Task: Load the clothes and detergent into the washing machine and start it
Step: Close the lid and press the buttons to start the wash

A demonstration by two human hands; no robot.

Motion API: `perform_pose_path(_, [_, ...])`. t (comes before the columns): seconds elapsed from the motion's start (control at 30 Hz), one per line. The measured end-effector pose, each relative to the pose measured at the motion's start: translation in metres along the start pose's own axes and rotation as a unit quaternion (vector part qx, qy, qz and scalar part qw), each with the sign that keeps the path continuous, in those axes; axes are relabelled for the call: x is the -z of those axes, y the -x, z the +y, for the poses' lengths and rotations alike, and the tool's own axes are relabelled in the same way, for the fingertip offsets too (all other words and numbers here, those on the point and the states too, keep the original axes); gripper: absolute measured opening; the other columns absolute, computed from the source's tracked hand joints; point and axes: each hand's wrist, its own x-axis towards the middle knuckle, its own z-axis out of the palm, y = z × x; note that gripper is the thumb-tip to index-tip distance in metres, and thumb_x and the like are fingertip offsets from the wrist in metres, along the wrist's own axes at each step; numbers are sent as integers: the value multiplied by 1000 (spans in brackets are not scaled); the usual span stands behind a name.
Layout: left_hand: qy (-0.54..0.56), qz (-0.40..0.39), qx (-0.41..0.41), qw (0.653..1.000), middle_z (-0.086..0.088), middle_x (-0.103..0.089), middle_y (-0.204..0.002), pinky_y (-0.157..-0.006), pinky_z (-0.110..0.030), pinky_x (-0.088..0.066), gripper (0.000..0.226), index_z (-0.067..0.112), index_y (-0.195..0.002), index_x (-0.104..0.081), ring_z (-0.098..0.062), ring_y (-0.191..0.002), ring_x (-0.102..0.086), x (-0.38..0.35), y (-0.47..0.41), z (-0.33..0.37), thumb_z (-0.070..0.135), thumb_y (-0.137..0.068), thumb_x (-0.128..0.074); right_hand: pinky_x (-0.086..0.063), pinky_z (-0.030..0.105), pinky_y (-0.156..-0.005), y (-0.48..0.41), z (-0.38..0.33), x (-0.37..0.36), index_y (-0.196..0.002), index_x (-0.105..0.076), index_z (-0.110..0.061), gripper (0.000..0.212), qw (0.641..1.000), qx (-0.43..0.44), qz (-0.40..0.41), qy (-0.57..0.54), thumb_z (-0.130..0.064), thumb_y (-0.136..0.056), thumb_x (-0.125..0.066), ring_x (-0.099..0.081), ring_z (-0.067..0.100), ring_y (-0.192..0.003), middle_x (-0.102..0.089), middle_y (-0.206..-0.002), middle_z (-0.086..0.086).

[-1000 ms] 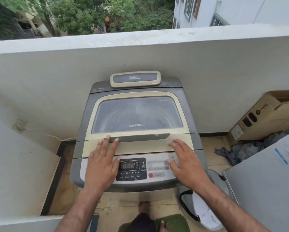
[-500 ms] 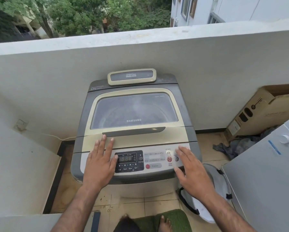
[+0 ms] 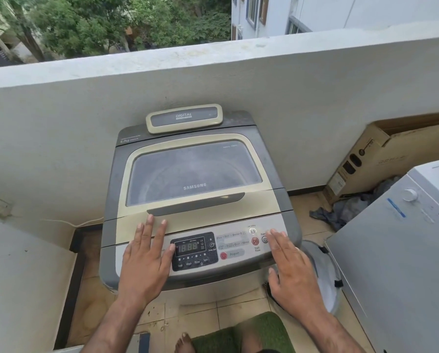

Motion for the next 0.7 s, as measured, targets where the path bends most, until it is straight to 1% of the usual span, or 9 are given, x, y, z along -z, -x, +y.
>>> perform_pose_path(0.07, [-1, -4, -4, 1000, 18, 25, -167, -128, -47, -6, 68, 43, -160, 6, -7, -155, 21, 2, 0, -1, 64, -98, -9, -31, 47, -125, 1, -2, -1, -167, -6, -30, 95, 1000, -5, 0, 3, -19, -90, -61, -11, 9, -160, -13, -174, -11])
perform_pose_path(0.13, [0, -7, -8, 1000, 18, 26, -167, -127, -46, -5, 68, 43, -160, 6, -7, -154, 21, 3, 1, -1, 65, -98, -8, -33, 46, -124, 1, -4, -2, -167, -11, -28, 94, 1000, -9, -2, 8, -18, -89, -61, -11, 10, -160, -12, -174, -11])
perform_pose_path(0.23, [-3, -12, -8, 1000, 17, 26, -167, -127, -45, -4, 70, 43, -160, 6, -7, -154, 22, 4, 2, -2, 67, -96, -4, -39, 45, -120, 1, -4, -5, -165, -22, -24, 89, 1000, -9, -2, 15, -16, -86, -63, -14, 12, -160, -17, -174, -8])
perform_pose_path(0.37, [-2, -15, -7, 1000, 17, 26, -166, -126, -44, -1, 69, 43, -160, 5, -7, -154, 22, 5, 1, -2, 66, -97, -8, -38, 42, -119, 1, -3, -7, -165, -24, -23, 88, 1000, -6, 8, 14, -14, -87, -63, -13, 12, -160, -17, -174, -7])
perform_pose_path(0.47, [-5, -18, -10, 1000, 17, 25, -167, -126, -46, -3, 68, 43, -161, 4, -8, -155, 21, 5, 2, -4, 65, -98, -10, -42, 41, -114, 1, -3, -9, -164, -28, -22, 88, 1000, -3, 14, 25, -11, -84, -64, -17, 14, -160, -21, -173, -5])
perform_pose_path(0.6, [-6, -17, -13, 1000, 16, 23, -168, -127, -46, -6, 68, 43, -161, 3, -7, -155, 19, 6, 2, -5, 65, -98, -10, -49, 45, -108, 0, -3, -10, -161, -36, -17, 91, 998, 5, 18, 63, -8, -76, -66, -27, 21, -158, -29, -171, 2])
perform_pose_path(0.7, [-8, -16, -12, 1000, 15, 23, -168, -127, -47, -6, 68, 43, -161, 4, -8, -155, 19, 4, 1, -6, 66, -98, -10, -50, 47, -105, 0, -3, -12, -160, -39, -15, 90, 996, 9, 26, 85, -8, -74, -67, -31, 24, -156, -32, -170, 5])
